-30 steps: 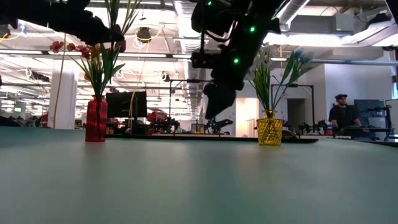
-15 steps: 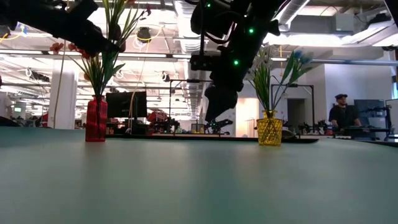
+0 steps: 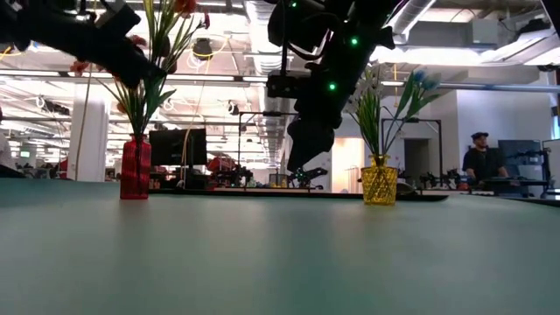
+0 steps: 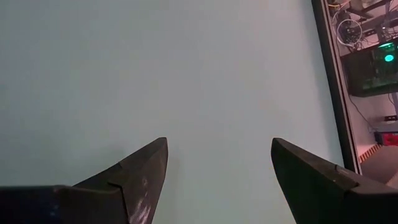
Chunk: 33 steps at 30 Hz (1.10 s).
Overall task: Sort flowers into vase by color
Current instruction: Put the red flowers into the red vase
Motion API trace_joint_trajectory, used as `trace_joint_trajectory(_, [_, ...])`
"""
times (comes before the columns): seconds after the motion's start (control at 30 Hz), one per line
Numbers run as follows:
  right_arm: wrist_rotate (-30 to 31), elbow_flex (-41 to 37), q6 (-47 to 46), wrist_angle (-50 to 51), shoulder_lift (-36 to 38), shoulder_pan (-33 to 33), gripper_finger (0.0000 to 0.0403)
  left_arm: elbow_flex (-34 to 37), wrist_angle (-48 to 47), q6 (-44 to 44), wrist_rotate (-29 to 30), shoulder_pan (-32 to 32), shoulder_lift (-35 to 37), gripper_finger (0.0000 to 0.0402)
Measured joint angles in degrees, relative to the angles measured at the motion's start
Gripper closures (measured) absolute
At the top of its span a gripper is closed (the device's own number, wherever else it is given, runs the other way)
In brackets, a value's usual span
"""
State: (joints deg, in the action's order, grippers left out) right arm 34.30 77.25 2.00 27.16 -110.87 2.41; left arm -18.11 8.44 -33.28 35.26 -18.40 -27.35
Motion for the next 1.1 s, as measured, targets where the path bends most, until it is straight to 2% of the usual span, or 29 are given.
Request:
trace_joint_trajectory(0.13, [0.0, 0.0, 0.0, 0.0, 0.0, 0.3, 0.0092, 2.5, 2.1, -0.1, -1.1, -2.0, 0.0, 0.0401])
trace_joint_trajectory(0.6, [-0.1, 0.0, 0.5, -1.2, 0.0, 0.6, 0.0092, 3.3, 2.7, 5.8, -1.0, -5.3, 0.2, 0.0401])
trace_joint_trajectory(0.8, [-3.2, 0.0, 0.7, -3.4, 0.0, 0.6, 0.0092, 3.3, 1.3, 9.3, -0.5, -6.4, 0.2, 0.0401])
trace_joint_trajectory(1.1, [-4.3, 0.0, 2.4, -6.4, 0.0, 0.5, 0.0092, 3.3, 0.2, 12.4, -5.1, -6.4, 0.2, 0.0401])
